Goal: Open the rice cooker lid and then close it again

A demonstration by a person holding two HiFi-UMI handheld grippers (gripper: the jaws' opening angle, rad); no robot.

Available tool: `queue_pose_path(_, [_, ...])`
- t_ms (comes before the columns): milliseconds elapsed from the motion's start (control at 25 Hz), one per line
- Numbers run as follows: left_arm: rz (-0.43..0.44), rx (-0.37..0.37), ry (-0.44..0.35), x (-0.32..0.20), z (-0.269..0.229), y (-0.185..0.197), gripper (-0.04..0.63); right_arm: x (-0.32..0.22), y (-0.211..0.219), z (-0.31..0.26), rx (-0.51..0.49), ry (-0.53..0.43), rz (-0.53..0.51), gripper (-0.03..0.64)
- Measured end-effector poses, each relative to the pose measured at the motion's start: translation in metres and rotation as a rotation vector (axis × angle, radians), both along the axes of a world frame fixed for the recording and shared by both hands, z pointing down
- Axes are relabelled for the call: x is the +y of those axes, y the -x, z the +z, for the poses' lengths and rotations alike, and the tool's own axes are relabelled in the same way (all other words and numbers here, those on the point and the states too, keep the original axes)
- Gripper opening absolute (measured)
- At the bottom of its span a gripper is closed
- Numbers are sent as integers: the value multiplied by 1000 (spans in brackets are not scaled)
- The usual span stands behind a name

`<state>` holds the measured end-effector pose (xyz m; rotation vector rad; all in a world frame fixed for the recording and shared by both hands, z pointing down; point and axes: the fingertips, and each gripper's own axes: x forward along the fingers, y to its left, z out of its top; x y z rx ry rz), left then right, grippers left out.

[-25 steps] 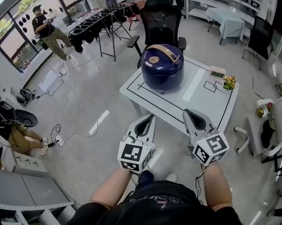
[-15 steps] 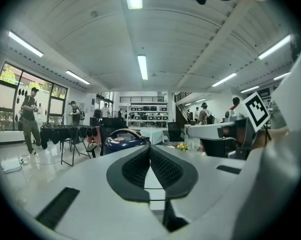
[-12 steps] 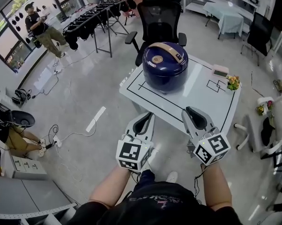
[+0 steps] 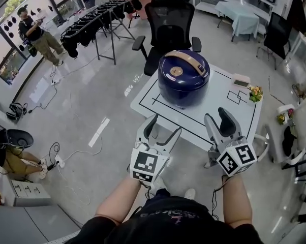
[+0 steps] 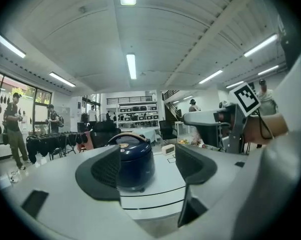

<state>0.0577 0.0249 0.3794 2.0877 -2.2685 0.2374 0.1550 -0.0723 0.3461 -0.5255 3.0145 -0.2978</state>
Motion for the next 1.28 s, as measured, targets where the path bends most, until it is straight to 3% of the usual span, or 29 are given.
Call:
queue_pose_path(600, [107, 12, -32, -2, -8, 73, 328, 5, 60, -12, 4, -32, 116, 222])
queue_pose_path(1280, [77, 39, -59, 6, -18, 119, 328, 10, 112, -16, 21, -35, 80, 222])
